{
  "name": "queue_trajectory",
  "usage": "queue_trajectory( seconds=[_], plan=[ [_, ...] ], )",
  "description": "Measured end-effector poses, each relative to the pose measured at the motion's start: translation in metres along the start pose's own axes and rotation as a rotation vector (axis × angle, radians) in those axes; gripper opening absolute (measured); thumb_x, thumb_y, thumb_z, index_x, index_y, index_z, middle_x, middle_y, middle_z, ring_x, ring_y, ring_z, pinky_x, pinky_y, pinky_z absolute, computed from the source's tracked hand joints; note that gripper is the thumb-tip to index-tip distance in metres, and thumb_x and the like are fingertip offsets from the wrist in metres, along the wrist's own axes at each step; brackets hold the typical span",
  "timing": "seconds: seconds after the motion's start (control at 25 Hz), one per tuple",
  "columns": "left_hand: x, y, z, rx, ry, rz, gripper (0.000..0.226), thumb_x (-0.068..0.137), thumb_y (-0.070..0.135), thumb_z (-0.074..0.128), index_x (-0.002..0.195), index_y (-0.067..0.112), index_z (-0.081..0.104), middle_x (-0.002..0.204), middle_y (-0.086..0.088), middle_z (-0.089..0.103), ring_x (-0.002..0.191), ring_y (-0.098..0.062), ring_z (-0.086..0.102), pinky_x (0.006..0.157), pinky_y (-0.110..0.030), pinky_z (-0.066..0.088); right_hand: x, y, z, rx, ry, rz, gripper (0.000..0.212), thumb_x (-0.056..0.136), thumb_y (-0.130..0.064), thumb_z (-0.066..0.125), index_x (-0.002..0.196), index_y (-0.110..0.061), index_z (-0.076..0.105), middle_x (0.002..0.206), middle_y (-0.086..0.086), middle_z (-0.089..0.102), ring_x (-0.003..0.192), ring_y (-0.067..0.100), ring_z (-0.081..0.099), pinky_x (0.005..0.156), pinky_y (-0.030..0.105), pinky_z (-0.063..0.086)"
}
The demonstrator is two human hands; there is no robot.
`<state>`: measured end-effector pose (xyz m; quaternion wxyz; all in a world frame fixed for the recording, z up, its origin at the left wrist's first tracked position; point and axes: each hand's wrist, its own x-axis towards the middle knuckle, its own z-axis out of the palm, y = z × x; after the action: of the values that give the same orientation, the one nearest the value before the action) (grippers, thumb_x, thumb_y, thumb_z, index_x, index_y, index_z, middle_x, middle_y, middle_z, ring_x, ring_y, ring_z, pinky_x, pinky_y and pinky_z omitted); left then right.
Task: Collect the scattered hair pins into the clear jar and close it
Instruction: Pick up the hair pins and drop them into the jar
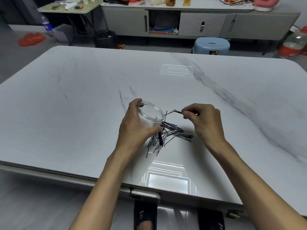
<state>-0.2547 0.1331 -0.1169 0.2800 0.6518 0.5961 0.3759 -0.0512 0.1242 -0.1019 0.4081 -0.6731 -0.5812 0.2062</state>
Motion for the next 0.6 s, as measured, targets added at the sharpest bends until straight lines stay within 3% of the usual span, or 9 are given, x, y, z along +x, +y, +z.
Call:
queue_trajectory(
  seconds=[0.2,0.32,0.44,0.6],
  plan=[
    [-0.003,0.001,0.002,0.012,-0.079,0.031,0.099,0.054,0.035,0.09,0.137,0.031,0.036,0.13,0.016,0.051,0.116,-0.006,0.05,0.088,-0.024,0.041,0.002,-0.018,-0.001,0.126,-0.015,-0.048,0.01,0.082,-0.013,0.072,0.083,-0.022,0.077,0.065,-0.013,0.068,0.051,0.001,0.054,0.055,0.008,0.04],
    [-0.004,0.001,0.004,0.012,-0.113,0.055,0.098,0.054,0.033,0.09,0.136,0.031,0.036,0.128,0.018,0.051,0.116,-0.005,0.05,0.09,-0.024,0.042,0.002,-0.031,0.004,0.079,-0.091,-0.172,0.01,0.081,-0.01,0.073,0.085,-0.019,0.077,0.064,-0.018,0.065,0.058,-0.006,0.058,0.061,0.005,0.04],
    [-0.005,0.002,0.004,0.006,-0.128,0.076,0.099,0.054,0.032,0.089,0.137,0.033,0.034,0.128,0.019,0.051,0.116,-0.005,0.051,0.089,-0.023,0.042,-0.001,-0.035,0.013,0.08,-0.198,-0.254,0.013,0.079,-0.007,0.074,0.087,-0.016,0.077,0.073,-0.012,0.07,0.07,-0.005,0.064,0.069,0.005,0.045],
    [-0.005,0.0,0.002,0.013,-0.087,0.072,0.101,0.052,0.03,0.089,0.137,0.034,0.034,0.128,0.016,0.052,0.115,-0.006,0.051,0.088,-0.025,0.042,0.008,-0.02,0.01,0.105,-0.038,-0.194,0.013,0.08,-0.009,0.072,0.085,-0.021,0.076,0.065,-0.019,0.066,0.062,-0.001,0.063,0.063,0.005,0.043]
  ],
)
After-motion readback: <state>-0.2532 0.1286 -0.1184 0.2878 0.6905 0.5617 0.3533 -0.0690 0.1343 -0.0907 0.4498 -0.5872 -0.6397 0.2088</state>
